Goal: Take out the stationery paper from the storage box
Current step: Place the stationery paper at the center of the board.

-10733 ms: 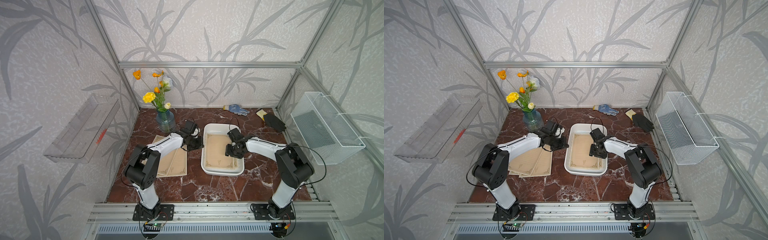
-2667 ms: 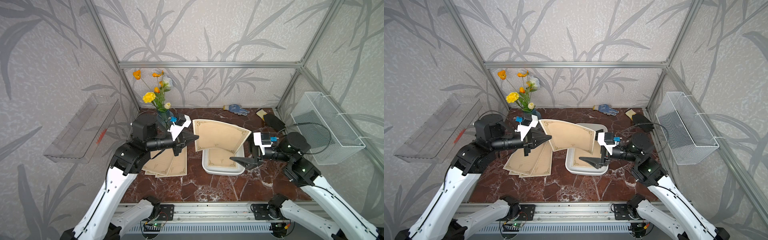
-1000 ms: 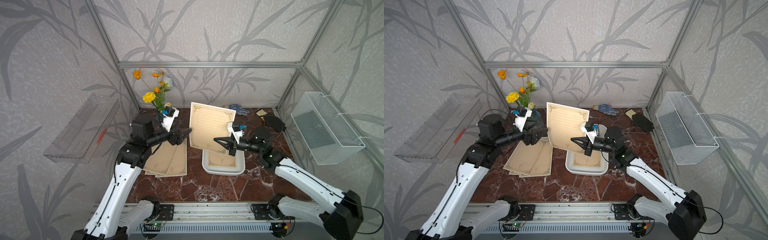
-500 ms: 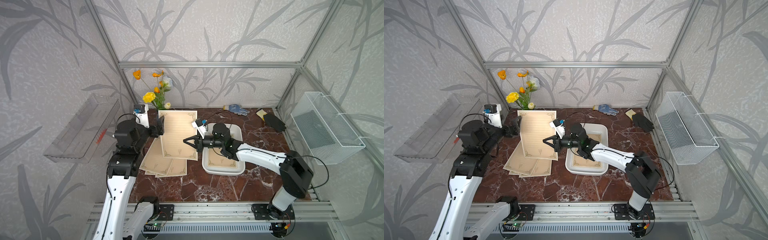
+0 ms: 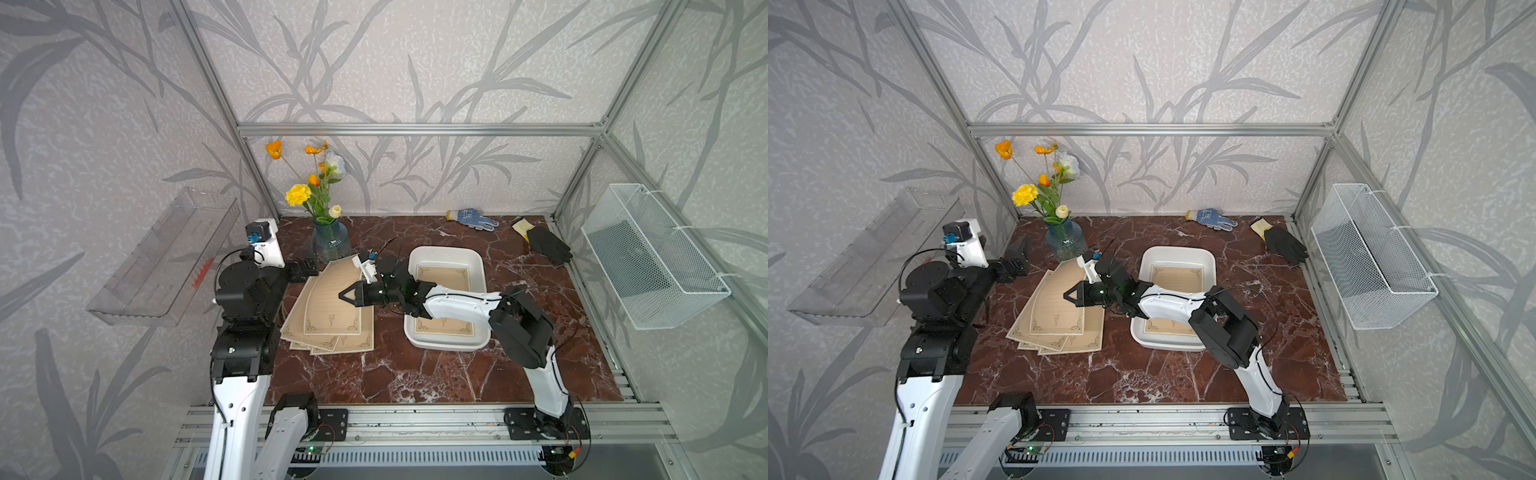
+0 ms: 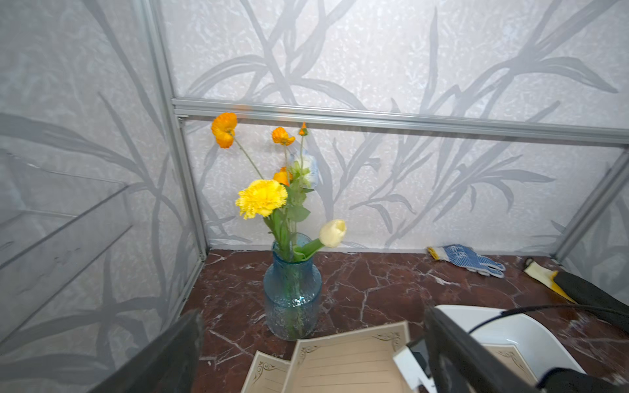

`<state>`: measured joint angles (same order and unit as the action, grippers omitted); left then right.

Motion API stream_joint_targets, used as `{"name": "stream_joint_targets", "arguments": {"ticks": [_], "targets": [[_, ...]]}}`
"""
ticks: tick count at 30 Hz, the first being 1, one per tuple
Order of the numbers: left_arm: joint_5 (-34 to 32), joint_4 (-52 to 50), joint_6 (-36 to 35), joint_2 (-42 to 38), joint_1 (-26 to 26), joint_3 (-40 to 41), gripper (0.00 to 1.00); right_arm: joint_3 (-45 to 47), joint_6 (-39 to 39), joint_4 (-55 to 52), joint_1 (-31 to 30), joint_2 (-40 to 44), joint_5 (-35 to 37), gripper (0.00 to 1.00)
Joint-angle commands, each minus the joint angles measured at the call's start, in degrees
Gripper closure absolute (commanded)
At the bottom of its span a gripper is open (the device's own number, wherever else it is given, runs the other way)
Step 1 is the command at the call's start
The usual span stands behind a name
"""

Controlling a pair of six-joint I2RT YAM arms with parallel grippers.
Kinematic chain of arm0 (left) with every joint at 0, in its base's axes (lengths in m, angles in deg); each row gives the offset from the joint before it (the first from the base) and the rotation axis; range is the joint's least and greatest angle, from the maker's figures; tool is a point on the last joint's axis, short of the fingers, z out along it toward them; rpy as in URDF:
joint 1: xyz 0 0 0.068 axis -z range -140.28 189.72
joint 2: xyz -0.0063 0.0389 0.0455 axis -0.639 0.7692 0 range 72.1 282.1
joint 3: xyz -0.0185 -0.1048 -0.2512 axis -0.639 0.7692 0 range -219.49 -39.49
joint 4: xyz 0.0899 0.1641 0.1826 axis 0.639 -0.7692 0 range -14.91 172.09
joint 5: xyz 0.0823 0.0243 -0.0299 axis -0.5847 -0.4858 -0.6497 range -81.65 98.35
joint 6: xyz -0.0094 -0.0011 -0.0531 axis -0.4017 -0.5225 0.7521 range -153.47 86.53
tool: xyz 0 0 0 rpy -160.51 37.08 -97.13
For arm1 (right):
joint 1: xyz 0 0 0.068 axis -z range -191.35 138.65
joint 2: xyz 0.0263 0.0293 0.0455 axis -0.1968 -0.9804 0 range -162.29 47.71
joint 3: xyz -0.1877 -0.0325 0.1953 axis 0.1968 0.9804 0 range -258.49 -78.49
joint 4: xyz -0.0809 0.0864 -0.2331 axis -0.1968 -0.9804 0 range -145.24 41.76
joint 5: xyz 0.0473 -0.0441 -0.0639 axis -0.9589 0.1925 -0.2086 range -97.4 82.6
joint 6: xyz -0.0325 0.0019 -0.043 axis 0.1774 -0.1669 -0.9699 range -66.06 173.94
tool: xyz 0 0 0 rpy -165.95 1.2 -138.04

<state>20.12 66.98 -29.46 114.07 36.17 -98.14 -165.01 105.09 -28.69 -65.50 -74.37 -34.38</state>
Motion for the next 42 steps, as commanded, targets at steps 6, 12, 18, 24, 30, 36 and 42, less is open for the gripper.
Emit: {"name": "stream_joint_targets", "arguments": {"ticks": [6, 12, 18, 24, 30, 36, 42], "targets": [[4.7, 2.2, 0.7, -0.2, 0.3, 0.9, 0.0, -6.7, 5.9, -4.0, 0.3, -7.5, -0.8, 1.0], [4.9, 2.3, 1.0, 0.1, 0.5, 1.1, 0.0, -10.8, 8.7, -11.4, 0.3, -11.0, 0.9, 0.96], [4.9, 2.3, 0.9, 0.0, 0.7, 1.2, 0.0, -15.3, 6.6, -25.4, 0.4, -11.0, 3.7, 0.88], [4.1, 2.0, 0.6, -0.2, 0.8, 1.1, 0.0, -16.9, 6.7, -33.2, 0.5, -10.2, 4.8, 0.67], [3.3, 1.4, 0.2, -0.5, 0.8, 0.9, 0.0, -14.9, 5.6, -36.5, 0.6, -7.2, 7.8, 0.61], [3.0, 1.2, 0.1, -0.7, 0.8, 0.9, 0.0, -13.9, 5.4, -38.7, 0.5, -4.2, 9.6, 0.28], [2.7, 1.1, -0.1, -0.6, 0.8, 0.8, 0.0, -13.2, 3.8, -40.8, 0.6, -0.2, 12.1, 0.07]]}}
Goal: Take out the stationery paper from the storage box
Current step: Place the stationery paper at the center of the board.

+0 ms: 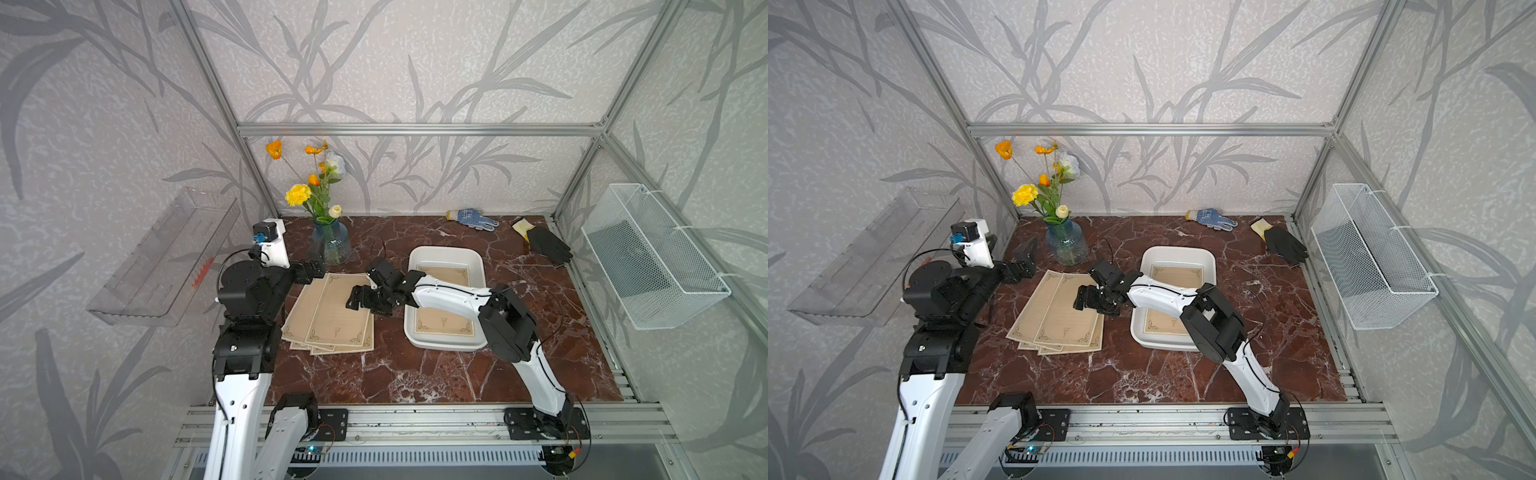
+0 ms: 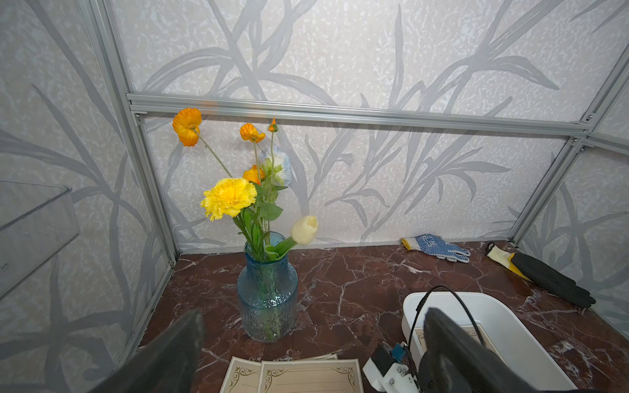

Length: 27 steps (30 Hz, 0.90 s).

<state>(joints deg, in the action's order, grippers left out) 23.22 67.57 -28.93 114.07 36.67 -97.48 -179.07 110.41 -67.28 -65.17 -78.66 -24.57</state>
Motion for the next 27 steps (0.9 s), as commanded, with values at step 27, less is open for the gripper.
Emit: {"name": "stream_joint_targets", "arguments": {"ticks": [27], "targets": [[16.4, -2.2, 8.3, 13.5, 5.0, -4.3, 0.01, 6.8, -37.0, -16.6, 1.3, 30.8, 19.1, 0.09]]}}
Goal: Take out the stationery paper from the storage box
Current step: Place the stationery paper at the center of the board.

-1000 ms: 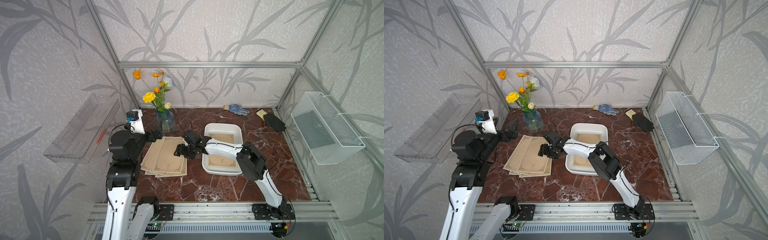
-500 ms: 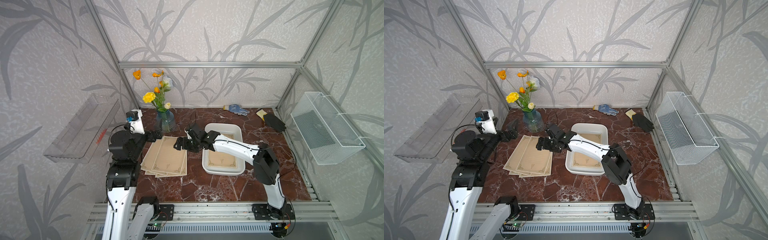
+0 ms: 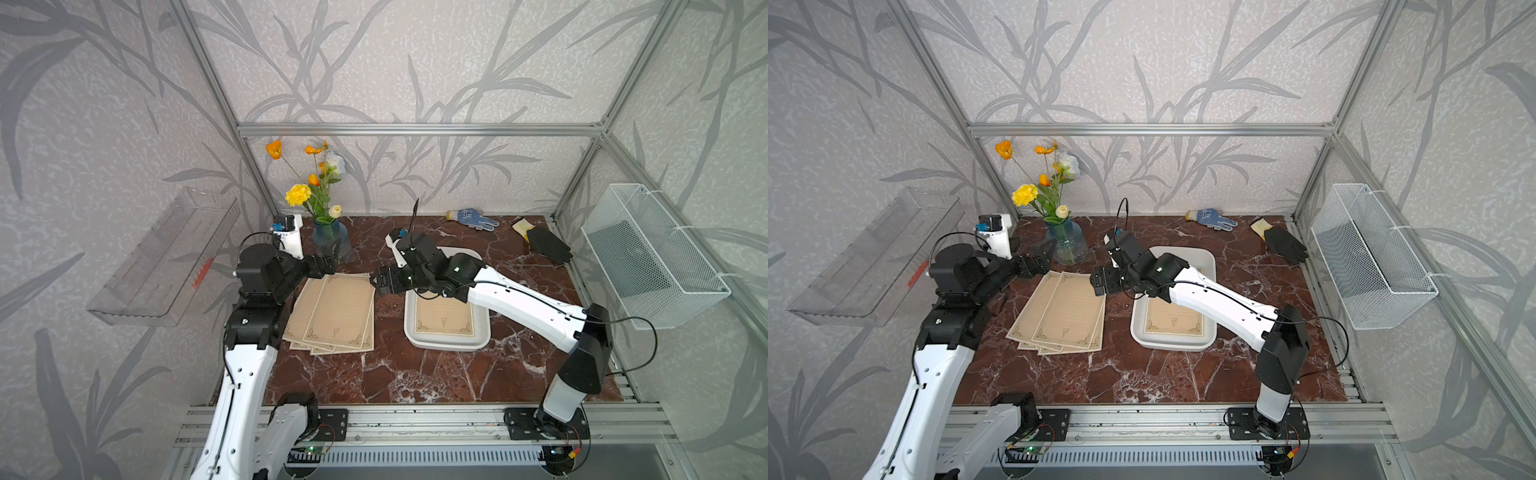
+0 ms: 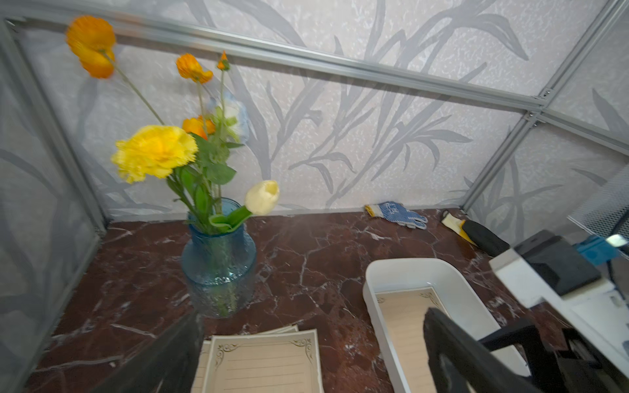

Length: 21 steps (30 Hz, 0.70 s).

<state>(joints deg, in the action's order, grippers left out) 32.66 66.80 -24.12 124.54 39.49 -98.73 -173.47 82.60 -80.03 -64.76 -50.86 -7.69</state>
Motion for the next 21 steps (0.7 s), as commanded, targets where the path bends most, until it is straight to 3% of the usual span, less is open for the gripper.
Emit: {"name": "stream_joint_targets", "arguments": {"ticks": [1, 5, 6, 12, 16, 21], "targets": [[7.1, -2.9, 3.3, 4.8, 4.0, -4.2, 0.02, 1.3, -10.6, -5.3, 1.4, 4.0, 3.2, 0.09], [3.4, -7.1, 1.6, 9.5, 10.6, -6.8, 0.03, 4.0, -14.9, -8.6, 4.2, 8.2, 7.0, 0.09], [5.2, -5.6, 0.8, 10.1, 11.3, -6.2, 0.03, 5.2, -15.4, -8.5, 5.1, 9.3, 6.9, 0.09], [5.9, -3.3, 4.3, 15.1, 16.4, -6.1, 0.08, 11.9, -17.1, -8.7, 11.7, 16.2, 4.2, 0.08], [2.0, -2.6, 7.6, 19.6, 20.0, -7.1, 0.14, 13.9, -17.3, -11.8, 16.3, 18.4, 5.4, 0.09], [0.1, -6.8, 7.5, 27.9, 24.7, -12.0, 0.34, 16.0, -15.5, -14.6, 22.2, 18.8, 3.2, 0.35]]}}
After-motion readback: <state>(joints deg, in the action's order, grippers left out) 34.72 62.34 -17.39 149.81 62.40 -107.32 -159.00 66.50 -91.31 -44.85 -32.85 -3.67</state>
